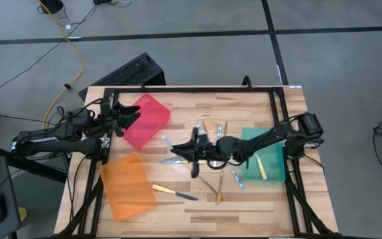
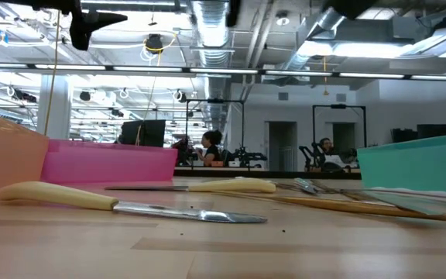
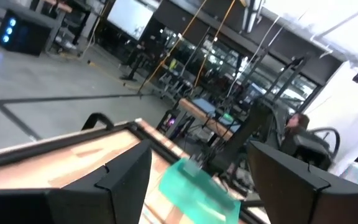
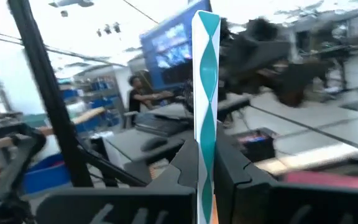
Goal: Sort silverware by color (type)
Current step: Put the blue knife into the orange bin
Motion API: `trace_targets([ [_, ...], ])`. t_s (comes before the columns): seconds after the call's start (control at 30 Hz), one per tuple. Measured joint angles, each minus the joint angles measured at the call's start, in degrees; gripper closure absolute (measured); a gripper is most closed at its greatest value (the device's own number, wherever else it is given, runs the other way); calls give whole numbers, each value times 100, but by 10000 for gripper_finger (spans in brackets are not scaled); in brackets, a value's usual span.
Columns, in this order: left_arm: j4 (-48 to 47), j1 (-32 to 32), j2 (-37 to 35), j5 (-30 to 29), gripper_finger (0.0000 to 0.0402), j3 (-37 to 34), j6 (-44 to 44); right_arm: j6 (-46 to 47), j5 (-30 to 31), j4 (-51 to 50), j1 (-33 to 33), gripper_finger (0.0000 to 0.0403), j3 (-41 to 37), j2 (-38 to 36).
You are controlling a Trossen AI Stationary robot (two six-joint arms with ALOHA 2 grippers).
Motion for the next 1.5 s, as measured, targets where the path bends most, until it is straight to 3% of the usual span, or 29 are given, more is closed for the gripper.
trace_targets([
  [0.23, 210, 0, 0, 196, 155, 0, -143, -52, -1228, -357, -33, 367, 1394, 935],
  [0.63, 901, 0, -116, 501, 155, 0, -654, -356, -2434, -2016, -120, 368, 3464, 2102],
  [0.97, 1369, 0, -543, 478, 155, 0, -667, -500, -3210, -1986, -272, 368, 4274, 2876],
  [1.2, 1380, 0, -696, 446, 155, 0, -790, -248, -4089, -1791, -309, 368, 5563, 3946],
  [1.5, 1373, 0, -710, 446, 155, 0, -920, -47, -5020, -2013, -373, 368, 7014, 4723],
])
